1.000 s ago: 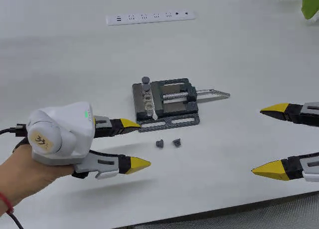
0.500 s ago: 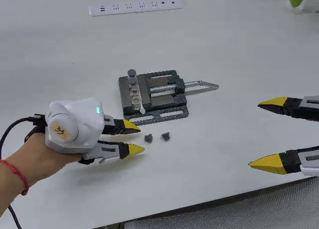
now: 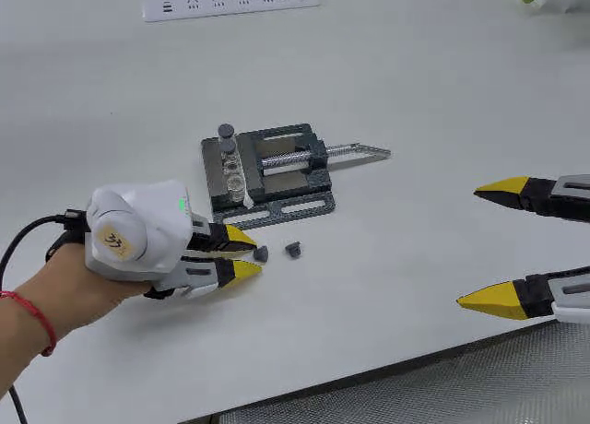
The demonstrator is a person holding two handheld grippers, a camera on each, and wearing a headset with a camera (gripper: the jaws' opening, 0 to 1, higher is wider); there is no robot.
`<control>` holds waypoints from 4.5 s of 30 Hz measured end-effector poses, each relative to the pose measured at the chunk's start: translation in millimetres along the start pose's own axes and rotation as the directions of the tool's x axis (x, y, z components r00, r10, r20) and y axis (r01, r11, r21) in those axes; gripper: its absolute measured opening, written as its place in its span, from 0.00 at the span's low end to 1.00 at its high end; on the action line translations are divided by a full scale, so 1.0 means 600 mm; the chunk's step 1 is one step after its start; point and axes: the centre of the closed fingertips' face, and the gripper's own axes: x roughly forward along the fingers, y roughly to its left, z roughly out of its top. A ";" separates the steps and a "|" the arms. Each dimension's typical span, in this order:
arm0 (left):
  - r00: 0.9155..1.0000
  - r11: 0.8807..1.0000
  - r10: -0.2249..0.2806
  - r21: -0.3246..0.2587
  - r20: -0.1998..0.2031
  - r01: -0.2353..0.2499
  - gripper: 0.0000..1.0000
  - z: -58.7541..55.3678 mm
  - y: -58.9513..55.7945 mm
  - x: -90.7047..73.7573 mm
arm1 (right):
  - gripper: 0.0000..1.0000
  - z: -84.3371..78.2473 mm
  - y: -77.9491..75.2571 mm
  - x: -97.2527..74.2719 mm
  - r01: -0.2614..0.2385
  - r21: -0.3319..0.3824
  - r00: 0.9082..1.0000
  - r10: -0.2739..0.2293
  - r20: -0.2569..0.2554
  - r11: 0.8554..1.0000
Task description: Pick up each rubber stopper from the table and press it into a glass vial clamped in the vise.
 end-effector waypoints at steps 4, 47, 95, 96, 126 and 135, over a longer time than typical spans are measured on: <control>1.000 1.000 -0.002 -0.004 0.002 0.002 0.10 -0.002 0.002 0.002 | 0.71 -0.004 -0.002 -0.001 0.001 0.006 1.000 -0.001 -0.003 1.000; 0.992 0.994 0.027 -0.110 0.122 -0.013 0.04 0.058 -0.011 -0.032 | 0.65 0.055 0.010 0.024 -0.047 -0.011 0.999 0.048 0.019 0.999; 0.942 0.994 0.111 -0.046 0.317 -0.101 0.04 0.258 -0.057 -0.189 | 0.10 0.298 0.123 0.103 -0.326 -0.374 0.928 0.370 0.052 0.869; 0.942 0.994 0.110 -0.047 0.318 -0.100 0.04 0.259 -0.057 -0.190 | 0.09 0.298 0.123 0.103 -0.325 -0.378 0.928 0.370 0.052 0.867; 0.940 0.996 0.086 -0.056 0.331 -0.072 0.04 0.263 -0.058 -0.193 | 0.06 0.304 0.126 0.098 -0.331 -0.374 0.924 0.377 0.057 0.866; 0.927 0.995 0.093 -0.078 0.363 -0.070 0.04 0.265 -0.055 -0.195 | 0.05 0.307 0.123 0.096 -0.332 -0.373 0.924 0.378 0.055 0.867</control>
